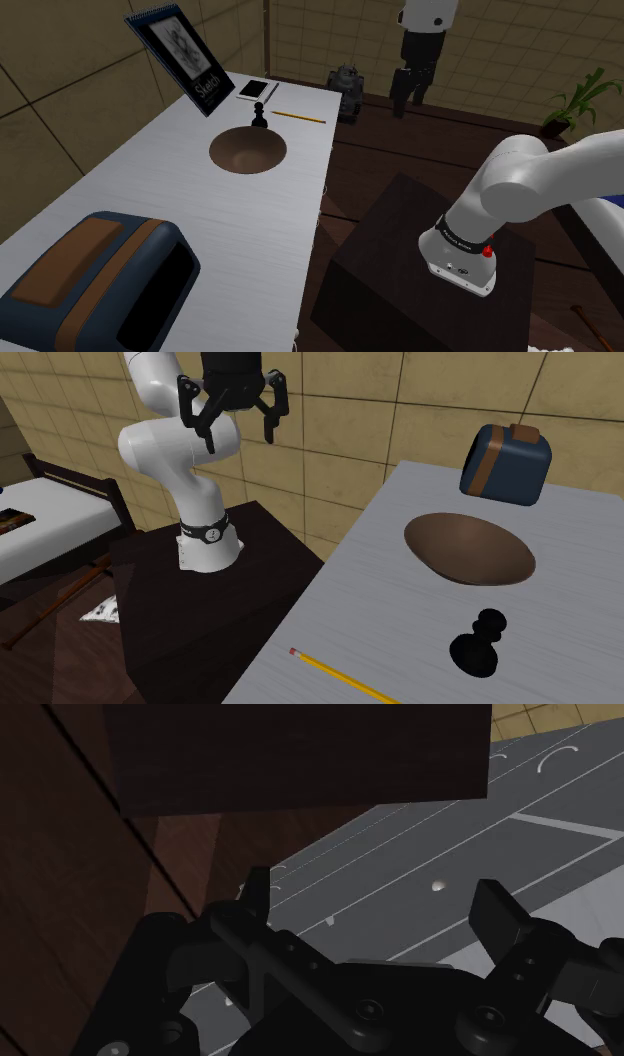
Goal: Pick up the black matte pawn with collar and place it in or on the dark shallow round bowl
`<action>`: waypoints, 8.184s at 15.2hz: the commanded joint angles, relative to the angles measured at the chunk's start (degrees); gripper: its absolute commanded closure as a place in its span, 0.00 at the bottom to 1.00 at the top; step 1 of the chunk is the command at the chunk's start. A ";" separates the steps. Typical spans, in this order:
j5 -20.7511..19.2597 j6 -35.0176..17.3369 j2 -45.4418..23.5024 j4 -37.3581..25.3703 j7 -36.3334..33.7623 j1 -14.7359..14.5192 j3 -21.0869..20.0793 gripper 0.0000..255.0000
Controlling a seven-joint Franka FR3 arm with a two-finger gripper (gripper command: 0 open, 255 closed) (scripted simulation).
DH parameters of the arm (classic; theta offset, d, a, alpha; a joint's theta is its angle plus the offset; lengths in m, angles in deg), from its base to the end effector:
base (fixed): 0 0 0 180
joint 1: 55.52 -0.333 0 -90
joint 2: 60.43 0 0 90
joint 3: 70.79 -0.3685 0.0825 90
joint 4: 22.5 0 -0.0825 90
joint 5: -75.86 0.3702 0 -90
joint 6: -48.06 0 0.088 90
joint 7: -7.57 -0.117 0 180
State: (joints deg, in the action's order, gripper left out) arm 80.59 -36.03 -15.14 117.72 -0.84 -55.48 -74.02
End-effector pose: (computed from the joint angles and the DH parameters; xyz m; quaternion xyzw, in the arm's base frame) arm 0.2358 0.0290 0.5694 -0.9937 0.0552 0.0963 0.0125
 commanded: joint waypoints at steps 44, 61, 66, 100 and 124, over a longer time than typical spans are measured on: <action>-12.93 -24.18 -67.04 -49.73 3.43 -5.73 -6.93 0.00; -12.73 -21.39 -66.41 -51.92 3.72 -5.77 -7.02 1.00; -12.54 -17.78 -65.92 -55.05 4.06 -5.86 -7.10 1.00; -10.74 -13.53 -56.05 -48.49 -9.96 -14.58 -12.83 1.00; -10.96 -18.43 -56.55 -44.05 -10.39 -14.53 -12.77 0.00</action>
State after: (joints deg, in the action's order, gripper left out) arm 69.59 -55.35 -71.69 74.52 -11.26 -69.97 -86.75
